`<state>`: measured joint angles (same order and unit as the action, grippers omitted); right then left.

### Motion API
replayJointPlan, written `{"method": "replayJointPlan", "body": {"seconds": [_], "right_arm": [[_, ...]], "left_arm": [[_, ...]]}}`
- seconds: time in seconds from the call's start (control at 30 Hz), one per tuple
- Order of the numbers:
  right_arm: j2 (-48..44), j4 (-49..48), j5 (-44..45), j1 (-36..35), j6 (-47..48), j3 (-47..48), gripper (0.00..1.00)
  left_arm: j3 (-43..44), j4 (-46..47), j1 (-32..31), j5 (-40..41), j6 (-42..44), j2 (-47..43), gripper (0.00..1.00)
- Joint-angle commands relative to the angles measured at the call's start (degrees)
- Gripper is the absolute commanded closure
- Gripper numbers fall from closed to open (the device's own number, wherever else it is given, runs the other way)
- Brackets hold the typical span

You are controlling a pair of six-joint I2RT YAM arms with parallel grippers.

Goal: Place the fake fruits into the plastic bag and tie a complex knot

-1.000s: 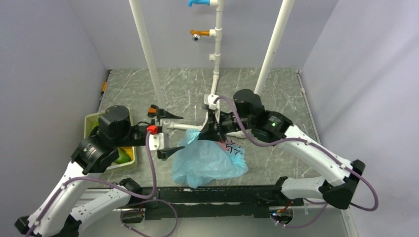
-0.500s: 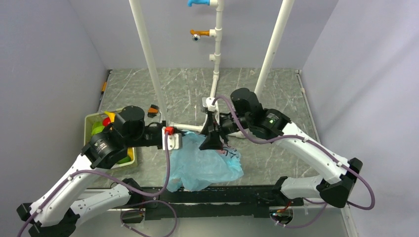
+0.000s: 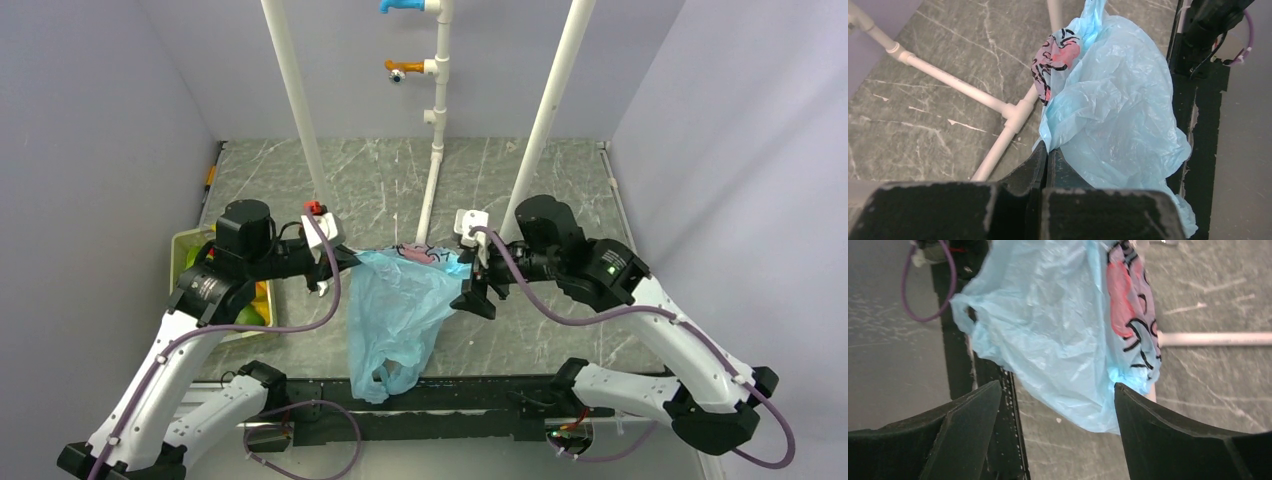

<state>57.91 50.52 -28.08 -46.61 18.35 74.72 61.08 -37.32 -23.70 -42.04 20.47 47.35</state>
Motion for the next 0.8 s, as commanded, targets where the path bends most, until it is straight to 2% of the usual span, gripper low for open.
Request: {"method": "replayJointPlan", "body": {"seconds": [0.0, 0.17, 0.4, 0.57, 0.77], "right_arm": [[1.4, -1.31, 10.63, 0.0, 1.29, -2.78, 0.16], [-1.01, -4.65, 15.17, 0.95, 0.43, -4.83, 0.32], [-1.25, -5.52, 10.85, 4.03, -2.11, -6.32, 0.4], [0.54, -6.79, 10.27, 4.35, -1.45, -8.09, 0.38], [1.06, -2.75, 2.45, 5.3, 1.15, -9.48, 0.19]], "left_arm": [[0.8, 1.9, 0.7, -4.44, -1.28, -0.49, 1.0], [-0.05, 1.27, 0.76, -5.57, 1.3, -1.57, 1.0], [-0.94, 1.25, 0.81, -7.16, 3.36, -2.38, 1.0], [-1.17, 1.79, 0.76, -6.91, 3.31, -2.68, 1.0], [-1.72, 3.29, 0.76, -4.98, 1.62, -2.92, 1.0]]}}
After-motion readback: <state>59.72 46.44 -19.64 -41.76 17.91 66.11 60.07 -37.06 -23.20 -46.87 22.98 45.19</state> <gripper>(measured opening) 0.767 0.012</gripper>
